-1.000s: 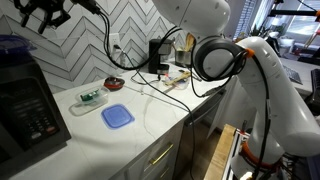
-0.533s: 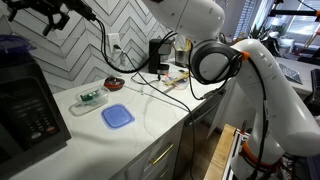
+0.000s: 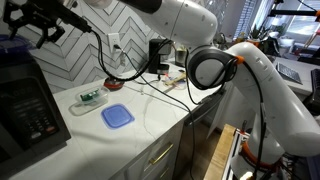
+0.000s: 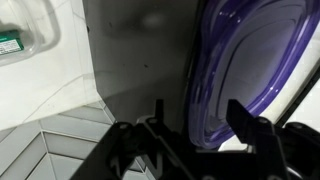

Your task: Remove the lid from the microwave and put it on the cupboard

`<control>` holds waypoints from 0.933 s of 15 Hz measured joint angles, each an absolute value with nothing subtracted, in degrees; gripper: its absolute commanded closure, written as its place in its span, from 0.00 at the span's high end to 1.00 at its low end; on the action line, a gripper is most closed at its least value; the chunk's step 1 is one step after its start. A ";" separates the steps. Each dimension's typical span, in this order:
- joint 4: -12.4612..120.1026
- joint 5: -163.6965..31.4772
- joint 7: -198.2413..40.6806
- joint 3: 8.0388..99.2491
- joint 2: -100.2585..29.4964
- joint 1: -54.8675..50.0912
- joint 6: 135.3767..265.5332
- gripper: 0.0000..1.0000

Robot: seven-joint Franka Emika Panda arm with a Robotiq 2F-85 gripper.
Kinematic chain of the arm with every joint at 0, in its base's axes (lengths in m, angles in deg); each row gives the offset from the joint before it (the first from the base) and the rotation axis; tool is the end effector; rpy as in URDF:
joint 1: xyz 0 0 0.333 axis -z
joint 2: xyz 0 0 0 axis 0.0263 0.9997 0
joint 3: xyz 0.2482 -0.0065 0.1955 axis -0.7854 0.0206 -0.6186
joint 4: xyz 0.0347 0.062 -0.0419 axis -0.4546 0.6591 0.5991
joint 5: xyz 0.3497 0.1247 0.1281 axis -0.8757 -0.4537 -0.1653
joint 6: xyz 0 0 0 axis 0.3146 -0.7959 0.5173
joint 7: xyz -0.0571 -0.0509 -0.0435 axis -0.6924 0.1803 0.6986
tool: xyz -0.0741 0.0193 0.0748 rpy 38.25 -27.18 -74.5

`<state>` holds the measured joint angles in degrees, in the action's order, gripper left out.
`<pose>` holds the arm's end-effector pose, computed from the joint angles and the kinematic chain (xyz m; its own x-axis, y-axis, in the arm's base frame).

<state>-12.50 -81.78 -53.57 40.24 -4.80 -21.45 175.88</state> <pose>0.6935 0.3189 0.6521 0.9147 -0.2112 0.3446 0.0269 -0.8189 -0.5733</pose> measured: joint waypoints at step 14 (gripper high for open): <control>-12.97 -83.87 -53.43 38.71 -6.12 -21.01 178.51 0.02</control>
<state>-12.97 -83.87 -53.43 38.71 -6.12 -21.01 178.51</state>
